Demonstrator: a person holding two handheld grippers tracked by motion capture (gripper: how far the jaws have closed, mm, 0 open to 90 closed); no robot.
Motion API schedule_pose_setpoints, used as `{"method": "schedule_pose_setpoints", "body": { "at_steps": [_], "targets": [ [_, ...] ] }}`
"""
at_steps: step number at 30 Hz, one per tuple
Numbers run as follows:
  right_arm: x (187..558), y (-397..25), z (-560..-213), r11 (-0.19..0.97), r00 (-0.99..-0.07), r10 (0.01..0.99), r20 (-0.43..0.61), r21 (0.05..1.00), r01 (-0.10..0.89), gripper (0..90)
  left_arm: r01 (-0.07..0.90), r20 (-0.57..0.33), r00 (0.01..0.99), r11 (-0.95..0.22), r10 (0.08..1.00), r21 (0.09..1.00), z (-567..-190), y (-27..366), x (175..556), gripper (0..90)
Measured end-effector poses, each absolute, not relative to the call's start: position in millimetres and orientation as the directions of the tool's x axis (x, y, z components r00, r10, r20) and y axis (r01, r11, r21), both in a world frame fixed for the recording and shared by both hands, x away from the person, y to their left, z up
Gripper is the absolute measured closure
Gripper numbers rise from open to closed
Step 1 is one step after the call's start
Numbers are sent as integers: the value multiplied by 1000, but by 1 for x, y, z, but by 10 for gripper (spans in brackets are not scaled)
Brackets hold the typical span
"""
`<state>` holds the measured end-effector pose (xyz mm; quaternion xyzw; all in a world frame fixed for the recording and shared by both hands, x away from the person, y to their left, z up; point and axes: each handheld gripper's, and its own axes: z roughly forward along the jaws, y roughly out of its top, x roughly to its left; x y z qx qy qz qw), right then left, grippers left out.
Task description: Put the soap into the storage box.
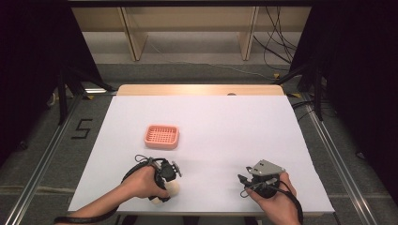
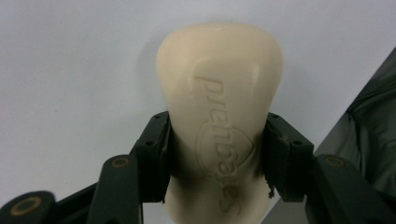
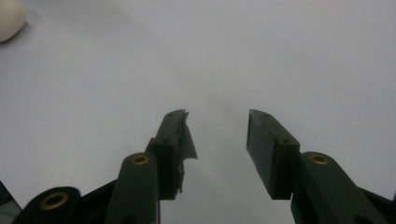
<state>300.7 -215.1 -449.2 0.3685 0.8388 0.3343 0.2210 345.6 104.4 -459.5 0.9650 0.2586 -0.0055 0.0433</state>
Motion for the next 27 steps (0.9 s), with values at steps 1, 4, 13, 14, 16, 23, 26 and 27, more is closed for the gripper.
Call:
{"method": "schedule_pose_setpoints", "body": {
  "at_steps": [1, 4, 13, 14, 16, 23, 26, 27],
  "targets": [
    [301, -215, -449, 505, -631, 766, -124, 723, 471, 578, 497, -33, 868, -865, 496, 71, -459, 104, 347, 473],
    [300, -215, -449, 503, -631, 767, -118, 720, 478, 576, 515, -34, 857, -854, 514, 74, -458, 103, 349, 439],
    [300, -215, -450, 500, -627, 771, -111, 715, 488, 574, 513, -37, 858, -857, 512, 51, -458, 99, 351, 445],
    [300, -215, -450, 500, -628, 771, -111, 716, 487, 574, 514, -39, 858, -857, 513, 43, -458, 98, 351, 456],
    [300, -215, -450, 499, -627, 771, -109, 716, 489, 573, 513, -33, 858, -857, 512, 41, -460, 97, 350, 480],
    [300, -214, -450, 498, -628, 770, -112, 720, 483, 573, 493, -12, 870, -869, 493, 36, -460, 96, 348, 496],
    [300, -214, -450, 497, -627, 771, -111, 720, 484, 573, 489, -12, 872, -872, 489, 41, -459, 97, 348, 496],
    [300, -214, -450, 498, -628, 771, -112, 721, 483, 573, 482, -11, 876, -874, 482, 54, -459, 97, 348, 496]
  ]
}}
